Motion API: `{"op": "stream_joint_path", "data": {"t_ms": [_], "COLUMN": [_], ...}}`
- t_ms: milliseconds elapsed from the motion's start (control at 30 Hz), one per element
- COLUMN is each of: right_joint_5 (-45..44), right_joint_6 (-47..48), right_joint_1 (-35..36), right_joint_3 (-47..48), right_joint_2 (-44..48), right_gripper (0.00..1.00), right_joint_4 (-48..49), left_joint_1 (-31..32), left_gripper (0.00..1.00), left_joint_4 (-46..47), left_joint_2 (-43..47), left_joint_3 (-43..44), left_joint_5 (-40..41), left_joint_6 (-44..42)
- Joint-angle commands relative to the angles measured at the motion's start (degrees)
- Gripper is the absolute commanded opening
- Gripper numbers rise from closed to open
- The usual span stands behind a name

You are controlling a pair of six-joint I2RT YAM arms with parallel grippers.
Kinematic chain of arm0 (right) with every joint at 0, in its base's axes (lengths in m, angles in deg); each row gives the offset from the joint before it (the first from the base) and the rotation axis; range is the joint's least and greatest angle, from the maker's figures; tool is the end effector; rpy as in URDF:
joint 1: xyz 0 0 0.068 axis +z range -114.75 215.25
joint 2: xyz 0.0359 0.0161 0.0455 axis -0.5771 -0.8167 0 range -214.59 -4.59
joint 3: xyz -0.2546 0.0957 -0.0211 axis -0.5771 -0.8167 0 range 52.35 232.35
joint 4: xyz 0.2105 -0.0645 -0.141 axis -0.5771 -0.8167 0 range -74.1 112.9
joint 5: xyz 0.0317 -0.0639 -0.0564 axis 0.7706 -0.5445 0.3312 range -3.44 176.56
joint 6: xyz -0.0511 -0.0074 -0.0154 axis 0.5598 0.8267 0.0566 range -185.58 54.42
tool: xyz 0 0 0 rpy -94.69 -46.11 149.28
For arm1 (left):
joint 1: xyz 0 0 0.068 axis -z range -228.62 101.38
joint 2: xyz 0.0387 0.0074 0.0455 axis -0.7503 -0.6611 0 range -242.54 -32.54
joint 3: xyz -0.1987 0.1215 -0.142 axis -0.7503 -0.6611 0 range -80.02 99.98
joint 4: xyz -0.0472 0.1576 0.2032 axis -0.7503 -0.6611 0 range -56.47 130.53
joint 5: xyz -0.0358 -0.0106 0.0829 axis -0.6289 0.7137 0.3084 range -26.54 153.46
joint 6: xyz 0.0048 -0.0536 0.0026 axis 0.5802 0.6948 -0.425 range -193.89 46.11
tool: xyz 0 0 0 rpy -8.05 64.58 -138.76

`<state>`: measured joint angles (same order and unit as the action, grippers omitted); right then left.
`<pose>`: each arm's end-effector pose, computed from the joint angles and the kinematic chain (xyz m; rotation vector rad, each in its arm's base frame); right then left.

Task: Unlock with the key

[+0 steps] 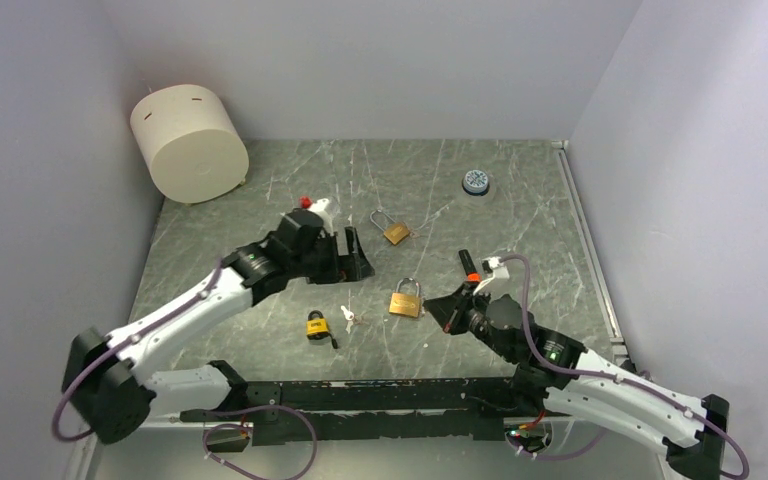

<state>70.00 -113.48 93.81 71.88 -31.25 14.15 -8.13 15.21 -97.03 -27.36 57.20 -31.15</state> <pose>0.0810 0.1130 0.2317 0.0322 1.9648 1.0116 0.1843 -0.1624 0.2943 0.0179 2.3745 -0.8806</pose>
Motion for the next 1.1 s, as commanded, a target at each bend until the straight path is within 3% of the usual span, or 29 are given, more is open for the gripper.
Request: {"op": "stream_joint_path", "data": {"t_ms": [0, 333, 500, 867, 1067], "right_joint_5": [-13.43, -18.96, -20.59, -18.38, -16.42], "right_joint_6": [-5.20, -11.30, -14.93, -14.97, -13.38], "right_joint_1": [-0.04, -0.11, -0.08, -0.09, -0.10], "right_joint_3": [1.59, 0.75, 0.16, -1.00, -1.05], "right_joint_2": [2.91, 11.79, 15.45, 18.36, 17.01], "right_gripper": [0.00, 0.00, 0.00, 0.00, 0.00], "right_joint_4": [-14.24, -25.78, -30.43, -30.48, -27.58], "left_joint_1": [2.42, 13.73, 17.61, 18.57, 18.57], "left_gripper": [0.94, 0.94, 0.89, 0.91, 0.85], "left_joint_4": [3.54, 1.01, -7.42, -16.55, -17.06], "left_joint_2": [-8.05, -29.68, -39.41, -48.86, -53.75], "left_joint_3": [2.96, 15.63, 25.49, 33.02, 35.24], "left_joint_5": [-0.15, 6.17, 13.25, 17.77, 14.64], "left_joint_6": [1.22, 5.28, 5.00, 8.39, 7.29]}}
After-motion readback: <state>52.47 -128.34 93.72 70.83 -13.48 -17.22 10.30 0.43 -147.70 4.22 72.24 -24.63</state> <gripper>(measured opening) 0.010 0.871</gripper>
